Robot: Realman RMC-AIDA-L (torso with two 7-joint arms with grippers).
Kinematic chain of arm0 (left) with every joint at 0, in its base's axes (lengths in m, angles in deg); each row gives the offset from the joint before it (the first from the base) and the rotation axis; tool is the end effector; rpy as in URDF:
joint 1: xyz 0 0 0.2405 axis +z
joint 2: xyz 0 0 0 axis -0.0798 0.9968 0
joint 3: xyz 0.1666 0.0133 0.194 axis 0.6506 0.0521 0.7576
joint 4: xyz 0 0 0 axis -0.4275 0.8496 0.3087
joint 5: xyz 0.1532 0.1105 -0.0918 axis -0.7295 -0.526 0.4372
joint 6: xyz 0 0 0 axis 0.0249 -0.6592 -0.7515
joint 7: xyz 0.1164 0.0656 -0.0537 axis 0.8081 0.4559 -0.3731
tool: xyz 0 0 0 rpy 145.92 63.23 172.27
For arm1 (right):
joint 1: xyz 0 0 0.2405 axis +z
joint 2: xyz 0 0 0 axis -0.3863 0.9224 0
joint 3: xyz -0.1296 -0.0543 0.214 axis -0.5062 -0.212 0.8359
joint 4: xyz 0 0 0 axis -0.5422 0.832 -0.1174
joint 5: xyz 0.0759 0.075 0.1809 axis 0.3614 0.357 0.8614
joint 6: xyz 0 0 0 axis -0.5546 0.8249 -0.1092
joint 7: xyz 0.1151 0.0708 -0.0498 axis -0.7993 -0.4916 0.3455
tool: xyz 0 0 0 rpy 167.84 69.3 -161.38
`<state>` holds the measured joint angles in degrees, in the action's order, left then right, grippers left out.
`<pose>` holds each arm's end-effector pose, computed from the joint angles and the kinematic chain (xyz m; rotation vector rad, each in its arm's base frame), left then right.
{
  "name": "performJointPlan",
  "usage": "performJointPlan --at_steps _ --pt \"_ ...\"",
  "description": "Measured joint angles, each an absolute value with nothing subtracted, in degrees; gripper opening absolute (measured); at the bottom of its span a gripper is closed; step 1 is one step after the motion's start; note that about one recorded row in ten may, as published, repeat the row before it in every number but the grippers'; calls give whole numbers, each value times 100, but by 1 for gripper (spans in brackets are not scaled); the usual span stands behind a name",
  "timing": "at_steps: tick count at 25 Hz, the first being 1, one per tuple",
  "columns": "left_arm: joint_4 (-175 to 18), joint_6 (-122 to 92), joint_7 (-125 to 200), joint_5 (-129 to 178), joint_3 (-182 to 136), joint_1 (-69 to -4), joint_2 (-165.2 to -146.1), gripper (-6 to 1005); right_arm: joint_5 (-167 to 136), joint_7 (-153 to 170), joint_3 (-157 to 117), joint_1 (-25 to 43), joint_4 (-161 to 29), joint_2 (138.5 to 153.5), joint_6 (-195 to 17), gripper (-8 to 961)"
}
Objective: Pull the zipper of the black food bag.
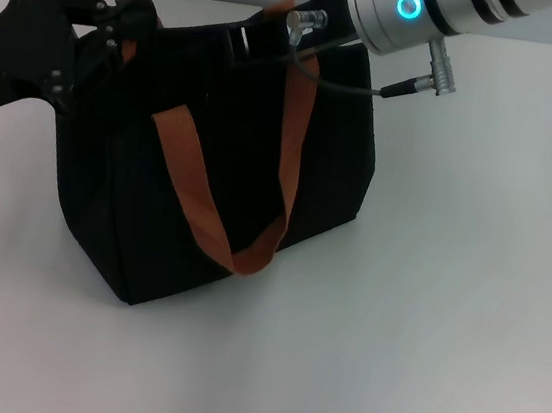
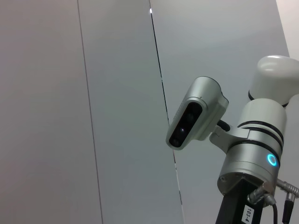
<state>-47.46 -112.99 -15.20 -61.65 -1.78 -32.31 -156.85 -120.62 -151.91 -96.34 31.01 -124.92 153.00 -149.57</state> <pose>-0.2559 0.3112 0.0658 -2.3722 -0.0198 -1.1311 0.0254 0.3926 -0.0584 -2.7478 1.1731 0.2367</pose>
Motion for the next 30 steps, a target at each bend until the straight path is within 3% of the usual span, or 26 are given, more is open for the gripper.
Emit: performJointPlan --at_steps 5,30 --pt "-4747 -11299 -1521 -6165 -199 -3205 -15685 32 -12448 -15389 -9636 3075 -12664 15296 -14948 -3" --pt "-4706 -11435 -1521 -6009 -249 -3024 -15641 32 -12599 -15439 -9251 2421 -13656 15274 -15301 9"
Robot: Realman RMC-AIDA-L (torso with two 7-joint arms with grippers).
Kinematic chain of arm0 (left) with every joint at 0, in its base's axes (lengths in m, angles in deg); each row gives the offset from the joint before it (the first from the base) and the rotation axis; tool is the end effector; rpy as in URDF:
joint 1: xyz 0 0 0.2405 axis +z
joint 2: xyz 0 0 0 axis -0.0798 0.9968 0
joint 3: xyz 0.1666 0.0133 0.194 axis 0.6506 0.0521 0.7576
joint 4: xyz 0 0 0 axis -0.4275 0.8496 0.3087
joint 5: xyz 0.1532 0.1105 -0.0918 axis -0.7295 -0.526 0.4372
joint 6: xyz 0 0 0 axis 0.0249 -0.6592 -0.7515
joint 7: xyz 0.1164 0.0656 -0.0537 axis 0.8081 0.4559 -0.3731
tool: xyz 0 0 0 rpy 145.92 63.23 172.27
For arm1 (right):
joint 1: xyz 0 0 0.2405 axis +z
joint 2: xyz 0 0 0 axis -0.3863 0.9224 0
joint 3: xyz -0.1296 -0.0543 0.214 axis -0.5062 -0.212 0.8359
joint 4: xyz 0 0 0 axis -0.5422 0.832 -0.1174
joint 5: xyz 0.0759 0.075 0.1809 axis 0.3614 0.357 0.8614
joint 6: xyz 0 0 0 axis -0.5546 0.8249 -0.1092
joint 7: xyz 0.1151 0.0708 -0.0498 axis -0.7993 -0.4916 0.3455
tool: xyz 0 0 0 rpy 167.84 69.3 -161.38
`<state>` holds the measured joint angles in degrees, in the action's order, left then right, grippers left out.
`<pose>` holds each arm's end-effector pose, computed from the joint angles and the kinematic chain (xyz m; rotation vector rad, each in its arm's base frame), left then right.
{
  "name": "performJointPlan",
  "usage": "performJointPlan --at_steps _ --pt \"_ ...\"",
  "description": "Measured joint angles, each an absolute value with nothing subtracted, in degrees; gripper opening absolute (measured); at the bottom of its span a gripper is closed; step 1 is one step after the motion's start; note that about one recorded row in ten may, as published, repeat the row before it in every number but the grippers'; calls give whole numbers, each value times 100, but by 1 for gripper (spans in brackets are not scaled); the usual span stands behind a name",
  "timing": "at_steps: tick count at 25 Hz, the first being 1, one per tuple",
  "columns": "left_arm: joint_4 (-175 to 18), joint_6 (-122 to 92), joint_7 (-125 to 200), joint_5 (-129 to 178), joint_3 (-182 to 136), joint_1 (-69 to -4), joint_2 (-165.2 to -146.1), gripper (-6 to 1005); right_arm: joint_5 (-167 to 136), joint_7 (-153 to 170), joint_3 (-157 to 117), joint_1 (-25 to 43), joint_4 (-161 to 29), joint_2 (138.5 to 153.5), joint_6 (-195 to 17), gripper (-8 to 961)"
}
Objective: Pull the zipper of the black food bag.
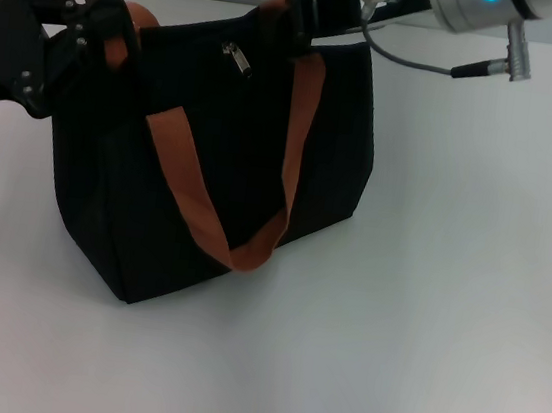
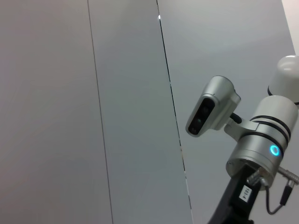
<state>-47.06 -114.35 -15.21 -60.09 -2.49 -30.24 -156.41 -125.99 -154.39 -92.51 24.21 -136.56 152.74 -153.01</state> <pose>-0.2653 0.3015 0.0749 -2.3317 -0.0294 -1.1388 0.0406 0.3914 -0.0205 -2.6427 1.1423 0.2917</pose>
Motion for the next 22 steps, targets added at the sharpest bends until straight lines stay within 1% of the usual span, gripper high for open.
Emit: performJointPlan --at_steps 5,10,15,22 --pt "-4724 -11436 -1522 -6007 -235 -3043 -15655 32 -12143 -15085 -9210 2578 -13040 15263 -15256 51" --pt "-4725 -11438 -1521 -6007 -247 -3050 -15666 32 -12073 -14892 -9260 2808 -12615 15270 -15080 189" --pt "-4728 -11438 -1516 -6007 -248 -3055 -15667 32 -11654 -14630 -9268 2982 -12272 15281 -15043 189" --pt "-4736 -11459 -1501 -6006 -248 -3059 -15664 32 -11621 -14595 -9227 2904 -12354 15267 -15081 188"
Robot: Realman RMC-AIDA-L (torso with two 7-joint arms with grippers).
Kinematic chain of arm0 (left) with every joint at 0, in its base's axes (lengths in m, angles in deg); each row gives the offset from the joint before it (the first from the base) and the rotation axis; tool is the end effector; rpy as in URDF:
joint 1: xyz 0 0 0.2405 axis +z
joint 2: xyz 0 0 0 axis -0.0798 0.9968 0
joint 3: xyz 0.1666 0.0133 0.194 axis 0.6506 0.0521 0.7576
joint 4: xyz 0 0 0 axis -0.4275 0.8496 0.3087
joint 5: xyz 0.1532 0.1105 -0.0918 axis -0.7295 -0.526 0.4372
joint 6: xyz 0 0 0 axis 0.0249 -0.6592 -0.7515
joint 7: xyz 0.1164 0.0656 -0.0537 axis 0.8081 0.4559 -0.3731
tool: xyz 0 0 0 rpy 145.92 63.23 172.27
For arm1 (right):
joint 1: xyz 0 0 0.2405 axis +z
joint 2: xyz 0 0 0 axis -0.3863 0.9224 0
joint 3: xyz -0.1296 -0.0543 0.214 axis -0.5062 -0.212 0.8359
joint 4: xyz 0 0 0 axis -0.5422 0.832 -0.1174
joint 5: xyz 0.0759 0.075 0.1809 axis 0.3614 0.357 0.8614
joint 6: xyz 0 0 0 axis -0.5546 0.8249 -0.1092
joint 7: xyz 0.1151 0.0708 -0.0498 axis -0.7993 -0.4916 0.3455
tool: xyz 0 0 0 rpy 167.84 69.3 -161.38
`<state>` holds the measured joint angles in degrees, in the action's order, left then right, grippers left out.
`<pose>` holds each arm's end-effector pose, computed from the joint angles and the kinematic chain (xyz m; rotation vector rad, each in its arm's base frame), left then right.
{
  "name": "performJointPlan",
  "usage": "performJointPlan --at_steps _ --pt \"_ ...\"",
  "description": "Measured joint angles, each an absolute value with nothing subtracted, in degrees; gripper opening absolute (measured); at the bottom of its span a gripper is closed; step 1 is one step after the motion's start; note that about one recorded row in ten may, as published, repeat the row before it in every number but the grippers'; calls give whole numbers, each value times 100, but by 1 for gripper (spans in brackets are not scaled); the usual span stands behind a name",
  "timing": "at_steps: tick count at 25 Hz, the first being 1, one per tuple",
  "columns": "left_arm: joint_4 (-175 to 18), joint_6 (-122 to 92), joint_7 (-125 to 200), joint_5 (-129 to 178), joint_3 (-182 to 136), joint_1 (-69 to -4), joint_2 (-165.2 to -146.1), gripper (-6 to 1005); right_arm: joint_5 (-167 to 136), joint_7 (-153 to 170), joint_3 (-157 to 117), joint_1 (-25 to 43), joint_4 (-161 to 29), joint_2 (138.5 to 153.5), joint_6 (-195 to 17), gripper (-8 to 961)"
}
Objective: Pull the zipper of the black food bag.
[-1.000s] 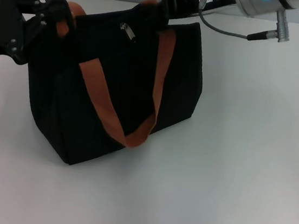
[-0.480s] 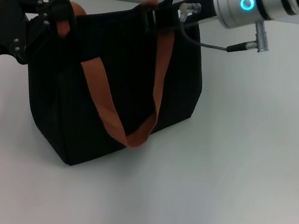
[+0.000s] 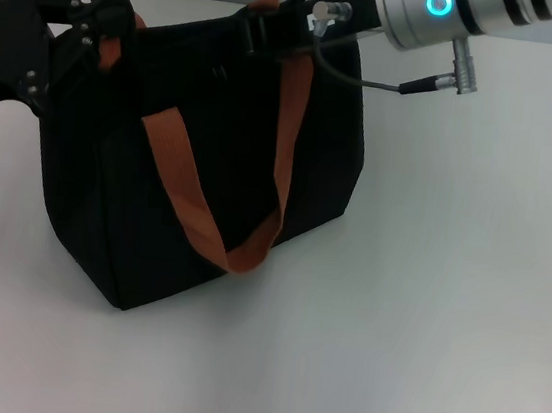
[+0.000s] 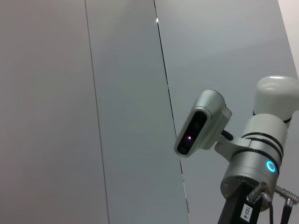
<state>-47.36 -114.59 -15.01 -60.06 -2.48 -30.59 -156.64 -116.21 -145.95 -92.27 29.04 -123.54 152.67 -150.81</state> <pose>-0.2627 0.3021 0.0727 -2.3330 -0.0230 -1.1530 0.0368 0.3963 -0.0465 -2.7685 1.1914 0.3463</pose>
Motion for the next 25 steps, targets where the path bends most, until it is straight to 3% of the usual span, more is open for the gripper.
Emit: performJointPlan --at_steps 13,25 --pt "-4723 -11492 -1520 -6006 -248 -3068 -15676 32 -11543 -14543 -9268 2975 -12211 15273 -15094 182" --pt "-4736 -11547 -1521 -6006 -248 -3068 -15666 32 -11667 -14672 -9339 3002 -12228 15273 -15047 90"
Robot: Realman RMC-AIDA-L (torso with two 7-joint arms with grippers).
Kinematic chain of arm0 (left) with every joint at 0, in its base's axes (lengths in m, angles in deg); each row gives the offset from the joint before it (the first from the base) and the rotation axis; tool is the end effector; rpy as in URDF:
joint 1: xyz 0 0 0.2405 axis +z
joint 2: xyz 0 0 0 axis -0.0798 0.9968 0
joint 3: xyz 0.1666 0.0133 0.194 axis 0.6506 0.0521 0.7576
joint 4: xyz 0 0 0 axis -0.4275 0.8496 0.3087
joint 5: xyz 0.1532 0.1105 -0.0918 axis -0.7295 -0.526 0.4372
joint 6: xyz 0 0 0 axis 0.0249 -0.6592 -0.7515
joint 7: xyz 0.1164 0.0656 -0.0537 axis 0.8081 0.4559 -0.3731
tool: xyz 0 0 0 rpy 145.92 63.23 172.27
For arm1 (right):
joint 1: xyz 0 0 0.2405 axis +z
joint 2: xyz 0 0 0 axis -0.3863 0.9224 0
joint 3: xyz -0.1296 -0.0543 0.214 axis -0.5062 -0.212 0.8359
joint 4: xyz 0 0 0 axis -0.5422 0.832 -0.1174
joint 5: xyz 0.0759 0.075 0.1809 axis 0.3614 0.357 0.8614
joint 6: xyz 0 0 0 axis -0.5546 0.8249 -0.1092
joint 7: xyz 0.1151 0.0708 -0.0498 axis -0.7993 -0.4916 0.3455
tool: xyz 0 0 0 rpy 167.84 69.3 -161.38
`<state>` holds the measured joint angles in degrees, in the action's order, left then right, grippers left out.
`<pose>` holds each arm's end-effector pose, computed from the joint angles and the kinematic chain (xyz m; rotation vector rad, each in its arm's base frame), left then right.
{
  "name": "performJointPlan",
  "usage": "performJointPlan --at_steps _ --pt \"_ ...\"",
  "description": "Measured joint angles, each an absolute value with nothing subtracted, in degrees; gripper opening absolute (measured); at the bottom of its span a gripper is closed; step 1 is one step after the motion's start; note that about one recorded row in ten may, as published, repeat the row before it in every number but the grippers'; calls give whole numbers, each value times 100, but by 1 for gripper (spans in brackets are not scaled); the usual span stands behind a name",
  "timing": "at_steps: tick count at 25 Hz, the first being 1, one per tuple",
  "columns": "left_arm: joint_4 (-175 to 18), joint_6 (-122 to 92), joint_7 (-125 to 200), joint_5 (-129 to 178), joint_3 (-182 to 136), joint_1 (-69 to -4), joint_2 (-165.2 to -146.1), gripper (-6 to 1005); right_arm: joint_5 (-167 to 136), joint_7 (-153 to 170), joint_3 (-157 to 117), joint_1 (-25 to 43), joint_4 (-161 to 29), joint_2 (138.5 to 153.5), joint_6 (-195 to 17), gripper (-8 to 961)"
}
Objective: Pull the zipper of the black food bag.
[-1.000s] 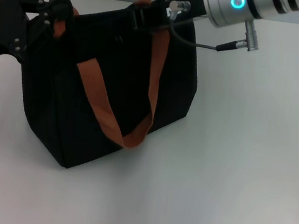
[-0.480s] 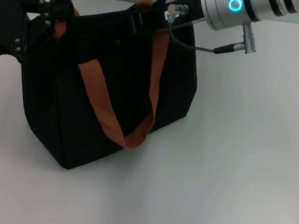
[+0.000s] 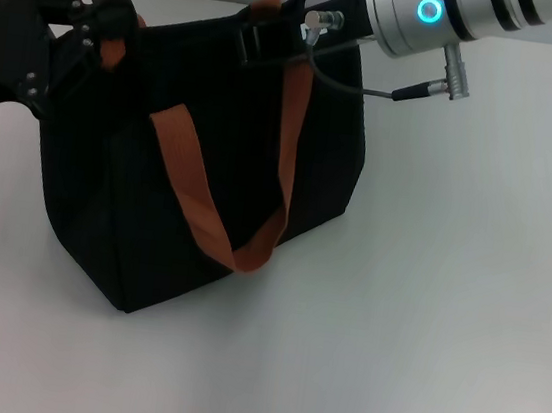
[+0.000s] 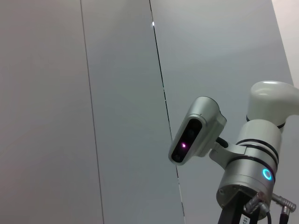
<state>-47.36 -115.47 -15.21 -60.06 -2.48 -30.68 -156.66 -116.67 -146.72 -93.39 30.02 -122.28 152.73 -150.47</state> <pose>-0.2609 0.3007 0.0728 -2.3396 -0.0151 -1.1698 0.0358 0.3955 -0.0530 -2.7736 1.2000 0.3076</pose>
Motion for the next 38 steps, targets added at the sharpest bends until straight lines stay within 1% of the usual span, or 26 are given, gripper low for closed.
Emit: performJointPlan --at_steps 4,15,23,34,38 --pt "-4737 -11560 -1522 -5990 -248 -3053 -15664 32 -11984 -14939 -9369 3012 -12373 15280 -15046 54" --pt "-4739 -11569 -1522 -5930 -250 -2999 -15650 32 -12932 -15798 -9549 2805 -13174 15308 -15008 -2" --pt "-4737 -11587 -1522 -5881 -257 -2947 -15641 32 -13099 -15817 -9197 2264 -13640 15309 -15017 -2" --pt "-4739 -11567 -1522 -5876 -256 -2919 -15640 32 -13199 -15788 -8874 1813 -14050 15305 -15054 -1" --pt "-4738 -11546 -1499 -5867 -258 -2881 -15650 32 -12495 -15235 -8753 1553 -14181 15290 -15049 -1"
